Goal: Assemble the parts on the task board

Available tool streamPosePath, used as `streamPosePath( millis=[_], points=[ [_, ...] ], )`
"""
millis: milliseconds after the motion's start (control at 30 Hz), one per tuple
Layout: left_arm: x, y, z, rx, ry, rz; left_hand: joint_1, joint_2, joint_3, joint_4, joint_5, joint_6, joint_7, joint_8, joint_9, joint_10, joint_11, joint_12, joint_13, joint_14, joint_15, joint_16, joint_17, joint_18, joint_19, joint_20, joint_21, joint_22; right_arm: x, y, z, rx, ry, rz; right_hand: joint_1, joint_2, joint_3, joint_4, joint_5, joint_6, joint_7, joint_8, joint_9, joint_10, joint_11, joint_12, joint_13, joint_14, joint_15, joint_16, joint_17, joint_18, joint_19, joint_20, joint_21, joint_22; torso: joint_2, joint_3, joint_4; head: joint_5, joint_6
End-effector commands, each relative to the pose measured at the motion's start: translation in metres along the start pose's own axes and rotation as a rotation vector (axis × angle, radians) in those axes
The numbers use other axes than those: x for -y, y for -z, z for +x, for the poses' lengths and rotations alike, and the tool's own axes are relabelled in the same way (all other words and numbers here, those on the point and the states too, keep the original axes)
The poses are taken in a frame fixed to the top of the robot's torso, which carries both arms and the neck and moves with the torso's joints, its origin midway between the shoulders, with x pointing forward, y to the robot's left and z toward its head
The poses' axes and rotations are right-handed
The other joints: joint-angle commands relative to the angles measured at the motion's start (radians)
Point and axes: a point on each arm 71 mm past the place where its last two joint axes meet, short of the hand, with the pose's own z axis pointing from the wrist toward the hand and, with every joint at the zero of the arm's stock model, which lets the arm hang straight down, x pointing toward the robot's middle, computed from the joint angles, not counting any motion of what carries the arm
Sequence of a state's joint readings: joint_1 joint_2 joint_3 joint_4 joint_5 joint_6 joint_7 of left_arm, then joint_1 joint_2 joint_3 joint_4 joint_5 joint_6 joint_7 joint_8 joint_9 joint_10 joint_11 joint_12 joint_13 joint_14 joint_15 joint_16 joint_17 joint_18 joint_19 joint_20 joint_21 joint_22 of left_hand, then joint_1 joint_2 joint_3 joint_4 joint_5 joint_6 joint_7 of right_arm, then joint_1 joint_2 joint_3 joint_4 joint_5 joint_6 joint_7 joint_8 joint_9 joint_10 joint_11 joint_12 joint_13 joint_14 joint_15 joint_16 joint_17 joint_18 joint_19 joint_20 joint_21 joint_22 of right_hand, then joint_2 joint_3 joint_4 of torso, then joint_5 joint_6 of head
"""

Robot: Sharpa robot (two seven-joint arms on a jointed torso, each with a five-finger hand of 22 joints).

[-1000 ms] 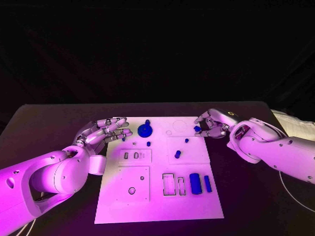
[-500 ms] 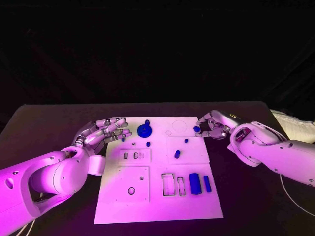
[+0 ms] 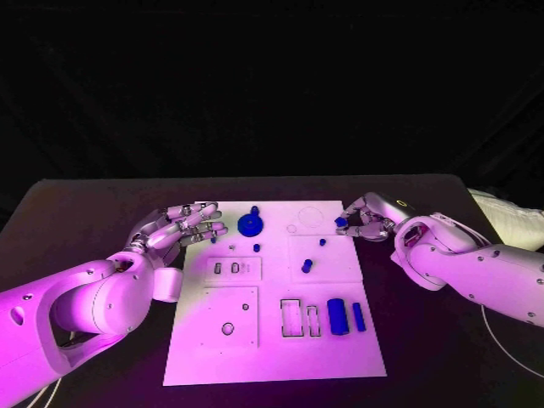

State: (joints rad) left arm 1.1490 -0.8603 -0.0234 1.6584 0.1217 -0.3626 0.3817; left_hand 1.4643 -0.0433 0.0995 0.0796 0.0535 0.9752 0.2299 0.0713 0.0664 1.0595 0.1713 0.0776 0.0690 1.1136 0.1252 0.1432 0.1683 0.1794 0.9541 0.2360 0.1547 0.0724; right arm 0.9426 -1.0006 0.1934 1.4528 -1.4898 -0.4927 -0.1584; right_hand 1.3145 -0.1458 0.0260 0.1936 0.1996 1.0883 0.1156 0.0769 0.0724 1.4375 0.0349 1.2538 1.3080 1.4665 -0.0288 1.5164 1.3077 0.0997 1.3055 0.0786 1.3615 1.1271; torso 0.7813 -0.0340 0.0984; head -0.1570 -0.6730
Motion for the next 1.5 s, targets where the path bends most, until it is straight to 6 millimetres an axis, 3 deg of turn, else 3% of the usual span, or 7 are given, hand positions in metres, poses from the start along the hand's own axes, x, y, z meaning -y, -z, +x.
streamPosePath(
  millis=[33, 300, 400, 600, 800, 1067, 1500],
  points=[
    [0.0002, -0.0003, 0.0017, -0.011, 0.006, 0.005, 0.001, 0.009, 0.000, -0.005, -0.004, -0.005, 0.003, -0.004, -0.001, 0.001, 0.003, -0.005, -0.001, 0.006, 0.000, -0.006, 0.001, 0.004, 0.007, 0.002, -0.004, -0.001, 0.0018, -0.0001, 0.0028, -0.010, 0.009, 0.033, -0.003, 0.010, -0.004, 0.007, 0.005, 0.011, -0.001, 0.005, 0.002, 0.002, -0.002, 0.006, 0.046, 0.083, -0.006, 0.003, 0.161, -0.009, 0.008, -0.002, -0.004, 0.001, 0.000, 0.0001, -0.0003, 0.000, 0.000],
    [-0.0002, -0.0003, 0.0017, -0.011, 0.006, 0.003, 0.001, 0.009, 0.000, -0.005, -0.004, -0.005, 0.003, -0.004, -0.001, 0.001, 0.003, -0.005, -0.001, 0.006, 0.000, -0.006, 0.001, 0.004, 0.007, 0.002, -0.004, -0.001, 0.0013, -0.0010, 0.0055, -0.024, 0.007, 0.040, 0.001, 0.018, -0.005, 0.013, 0.007, 0.017, -0.003, 0.007, 0.002, 0.003, -0.004, 0.007, 0.046, 0.083, -0.008, 0.003, 0.160, -0.009, 0.007, -0.003, -0.004, 0.000, 0.000, 0.0001, -0.0001, -0.001, -0.002],
    [-0.0003, -0.0003, 0.0016, -0.011, 0.006, 0.003, 0.001, 0.009, 0.000, -0.005, -0.004, -0.005, 0.003, -0.004, -0.001, 0.001, 0.003, -0.005, -0.001, 0.006, 0.000, -0.006, 0.001, 0.004, 0.007, 0.002, -0.004, -0.001, 0.0016, -0.0011, 0.0059, -0.026, 0.008, 0.040, 0.035, 0.044, 0.010, 0.004, 0.006, 0.022, -0.004, 0.007, 0.002, 0.002, -0.006, 0.006, 0.046, 0.083, -0.010, 0.003, 0.161, -0.009, 0.008, -0.005, -0.005, 0.001, 0.001, 0.0002, -0.0005, -0.002, -0.003],
    [-0.0006, -0.0004, 0.0018, -0.012, 0.007, 0.002, 0.001, 0.010, 0.000, -0.007, -0.004, -0.006, 0.003, -0.004, -0.001, 0.001, 0.003, -0.006, -0.001, 0.007, 0.000, -0.007, 0.002, 0.004, 0.008, 0.002, -0.005, -0.002, 0.0002, -0.0014, 0.0065, -0.027, 0.006, 0.026, 0.154, 0.108, 0.105, -0.049, -0.099, 0.035, -0.007, 0.007, -0.001, 0.000, -0.011, 0.005, 0.047, 0.084, -0.016, 0.005, 0.165, -0.010, 0.010, -0.011, -0.004, 0.004, 0.001, 0.0009, -0.0009, -0.003, -0.005],
    [-0.0009, -0.0004, 0.0018, -0.011, 0.007, 0.001, 0.001, 0.010, 0.000, -0.007, -0.004, -0.006, 0.003, -0.004, -0.001, 0.001, 0.003, -0.006, -0.001, 0.007, 0.000, -0.007, 0.002, 0.004, 0.008, 0.002, -0.005, -0.002, -0.0018, -0.0016, 0.0075, -0.033, 0.002, 0.008, 0.218, 0.137, 0.222, -0.100, -0.128, 0.040, -0.002, 0.001, -0.003, -0.004, -0.009, 0.002, 0.047, 0.085, -0.015, 0.007, 0.169, -0.010, 0.009, -0.013, -0.003, 0.006, 0.000, 0.0011, -0.0003, -0.003, -0.007],
    [-0.0012, -0.0003, 0.0018, -0.011, 0.007, -0.001, 0.001, 0.011, 0.000, -0.007, -0.004, -0.006, 0.003, -0.004, -0.001, 0.001, 0.003, -0.006, -0.001, 0.007, 0.000, -0.007, 0.002, 0.004, 0.008, 0.002, -0.005, -0.002, -0.0025, -0.0020, 0.0093, -0.053, 0.000, -0.005, 0.159, 0.093, 0.383, -0.141, -0.138, 0.031, 0.008, -0.010, -0.005, -0.007, 0.002, -0.003, 0.045, 0.085, -0.005, 0.007, 0.171, -0.009, 0.003, -0.003, -0.002, 0.007, 0.000, 0.0010, -0.0016, -0.003, -0.007],
    [-0.0013, -0.0003, 0.0019, -0.012, 0.007, -0.003, 0.001, 0.011, 0.000, -0.007, -0.004, -0.006, 0.003, -0.004, -0.001, 0.001, 0.003, -0.006, -0.001, 0.007, 0.000, -0.007, 0.002, 0.004, 0.008, 0.002, -0.005, -0.002, -0.0028, -0.0023, 0.0124, -0.092, 0.008, -0.015, 0.066, 0.015, 0.394, -0.133, -0.124, 0.005, 0.017, -0.015, -0.007, -0.011, 0.008, -0.011, 0.039, 0.083, 0.002, 0.003, 0.165, -0.008, -0.004, 0.003, -0.007, -0.001, 0.000, 0.0011, -0.0011, -0.003, -0.007]
  ],
)
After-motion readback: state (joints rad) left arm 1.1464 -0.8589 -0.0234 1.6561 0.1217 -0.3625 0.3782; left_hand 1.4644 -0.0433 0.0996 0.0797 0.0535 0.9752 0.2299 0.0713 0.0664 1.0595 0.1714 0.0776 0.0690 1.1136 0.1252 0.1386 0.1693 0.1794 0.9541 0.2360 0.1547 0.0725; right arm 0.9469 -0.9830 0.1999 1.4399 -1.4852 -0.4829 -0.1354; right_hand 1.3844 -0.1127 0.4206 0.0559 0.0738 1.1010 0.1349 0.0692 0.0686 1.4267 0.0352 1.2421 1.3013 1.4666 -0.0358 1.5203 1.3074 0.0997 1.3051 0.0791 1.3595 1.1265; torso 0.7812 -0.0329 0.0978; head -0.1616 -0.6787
